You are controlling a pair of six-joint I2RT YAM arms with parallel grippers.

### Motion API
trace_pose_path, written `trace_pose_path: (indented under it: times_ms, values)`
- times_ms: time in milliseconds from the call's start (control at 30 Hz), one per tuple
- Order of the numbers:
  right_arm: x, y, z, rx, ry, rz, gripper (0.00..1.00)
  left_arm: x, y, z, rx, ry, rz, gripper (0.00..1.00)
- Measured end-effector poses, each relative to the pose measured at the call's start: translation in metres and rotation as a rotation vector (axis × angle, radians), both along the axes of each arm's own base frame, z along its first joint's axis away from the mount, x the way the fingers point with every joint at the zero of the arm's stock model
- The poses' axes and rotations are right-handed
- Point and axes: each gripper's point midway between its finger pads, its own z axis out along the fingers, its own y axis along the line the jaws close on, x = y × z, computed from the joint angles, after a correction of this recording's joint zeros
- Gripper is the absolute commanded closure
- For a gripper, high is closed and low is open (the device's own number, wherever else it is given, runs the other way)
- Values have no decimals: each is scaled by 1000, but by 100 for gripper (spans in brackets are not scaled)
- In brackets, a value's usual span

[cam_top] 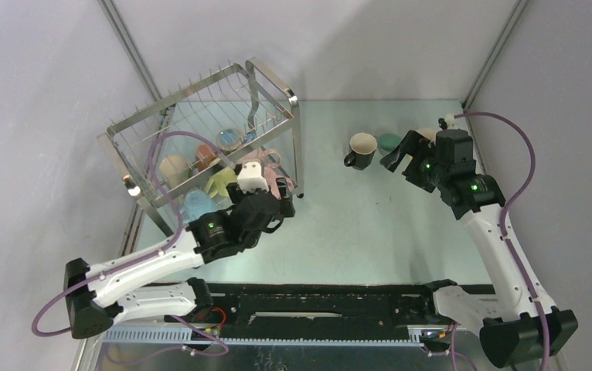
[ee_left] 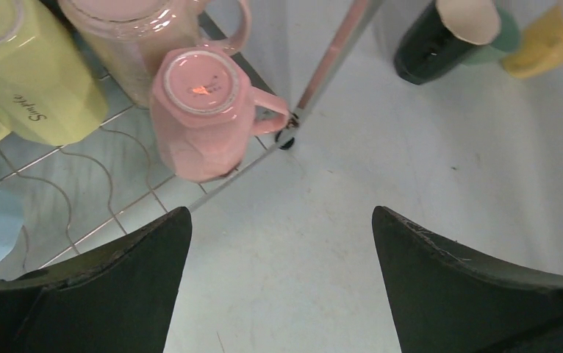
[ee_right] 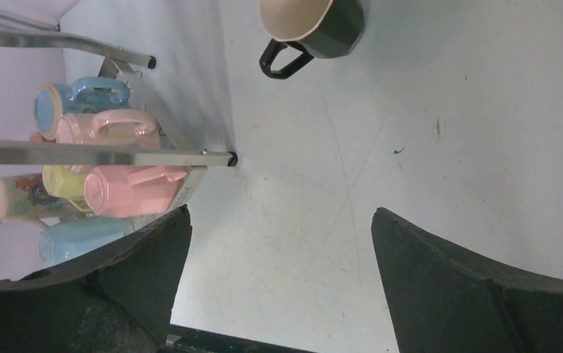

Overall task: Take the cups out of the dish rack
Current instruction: Place the cup at the center of the board, then unload the cup from the dish rack.

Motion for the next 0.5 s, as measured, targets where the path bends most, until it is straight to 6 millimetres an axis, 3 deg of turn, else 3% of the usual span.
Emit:
trace_pose_path:
  times_ms: [267,433,500]
  values:
    - [-14,12,-9,28,-6,41,1,27,10,-22,58,-40,145,0]
    - [-23,18,-6,36,-26,64,1,48,30,-36,80,-44,217,0]
    - [-26,20,-5,39,-33,70,1,53,27,-41,95,-42,204,0]
